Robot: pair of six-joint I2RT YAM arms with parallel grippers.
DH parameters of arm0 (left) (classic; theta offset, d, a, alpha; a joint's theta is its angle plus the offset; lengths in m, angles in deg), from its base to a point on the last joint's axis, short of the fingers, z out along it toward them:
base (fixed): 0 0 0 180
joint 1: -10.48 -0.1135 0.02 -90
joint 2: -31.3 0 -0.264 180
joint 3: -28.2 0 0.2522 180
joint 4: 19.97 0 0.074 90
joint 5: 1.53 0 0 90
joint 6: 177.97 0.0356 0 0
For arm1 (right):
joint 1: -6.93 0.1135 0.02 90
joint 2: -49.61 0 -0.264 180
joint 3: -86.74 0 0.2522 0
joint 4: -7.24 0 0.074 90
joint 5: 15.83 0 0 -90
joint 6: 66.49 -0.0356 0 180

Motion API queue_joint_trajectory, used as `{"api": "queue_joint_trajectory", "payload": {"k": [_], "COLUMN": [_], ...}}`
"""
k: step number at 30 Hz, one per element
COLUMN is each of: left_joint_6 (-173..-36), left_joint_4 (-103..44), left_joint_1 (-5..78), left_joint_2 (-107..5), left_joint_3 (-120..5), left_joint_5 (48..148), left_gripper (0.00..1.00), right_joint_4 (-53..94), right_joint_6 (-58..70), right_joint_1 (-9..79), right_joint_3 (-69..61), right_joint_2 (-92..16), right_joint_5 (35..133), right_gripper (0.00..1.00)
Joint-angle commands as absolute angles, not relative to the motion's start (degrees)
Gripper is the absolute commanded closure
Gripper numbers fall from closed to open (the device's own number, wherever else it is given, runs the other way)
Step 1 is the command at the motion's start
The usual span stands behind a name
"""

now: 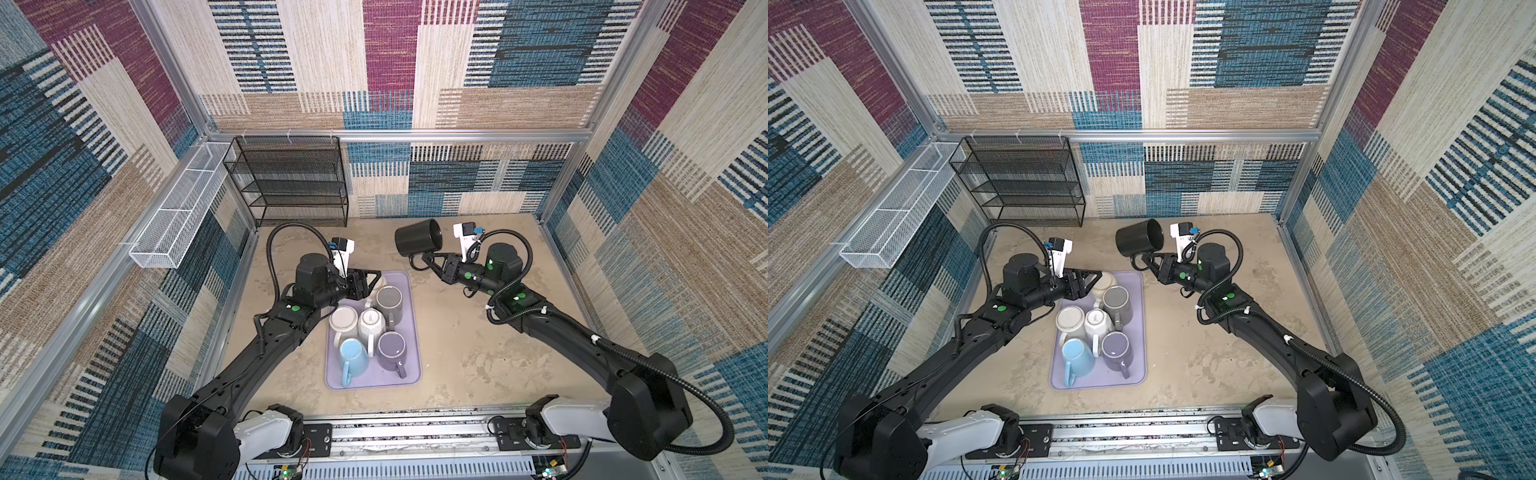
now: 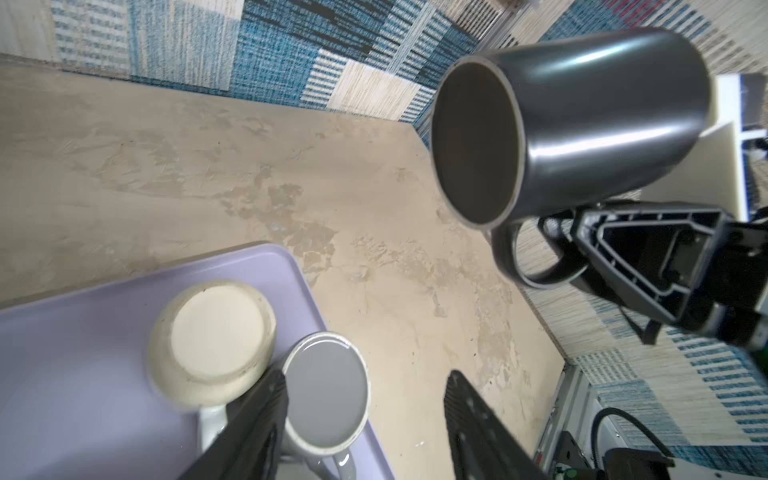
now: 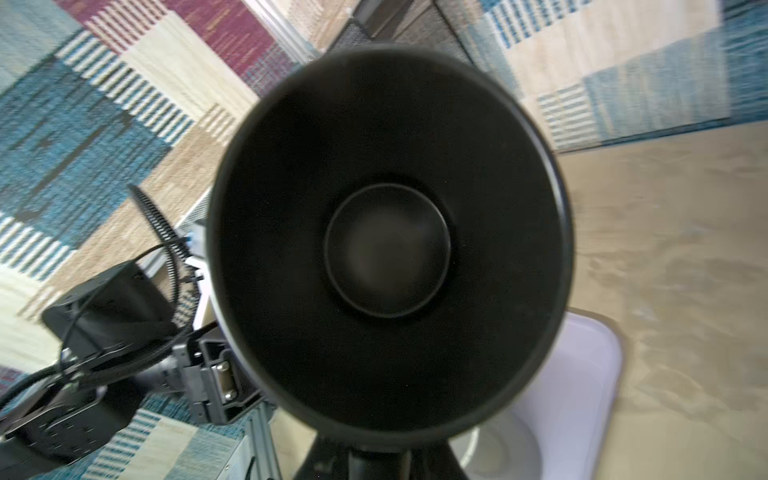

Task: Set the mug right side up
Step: 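Open the left gripper and pull the black mug away with the right gripper, then lower the black mug upright onto the table with the right gripper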

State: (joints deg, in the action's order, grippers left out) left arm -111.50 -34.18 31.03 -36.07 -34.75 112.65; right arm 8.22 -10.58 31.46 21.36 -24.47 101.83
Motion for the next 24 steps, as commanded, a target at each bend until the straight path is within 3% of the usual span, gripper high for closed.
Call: {"api": "queue_joint_trajectory", "payload": {"k": [1,10,24], "left_joint_6": [-108.23,-107.55,-105.84], "left_joint_4": [-38.79,-41.92,-47.33], "left_joint_1": [30.45,29.68,29.00], "left_joint_2": [-35.07,-33.74,-30.07], "left_joint_3": [-35.21,-34.85,-34.53], "left_joint_5": [111.45,110.46,108.34], "left_gripper": [0.39,0.41,0.42], "right_joint_4": [16.22,29.73,35.82], "right_joint_6": [-2.92,6.57,12.06], "right_joint_1": [28.16,22.16,19.20], "right_joint_3": [18.84,13.14,0.64], "right_joint_2": [-23.61,-28.71,-45.87], "right_joint_5": [99.46,87.69,73.10], "right_gripper": [1.00,1.00,1.00]}}
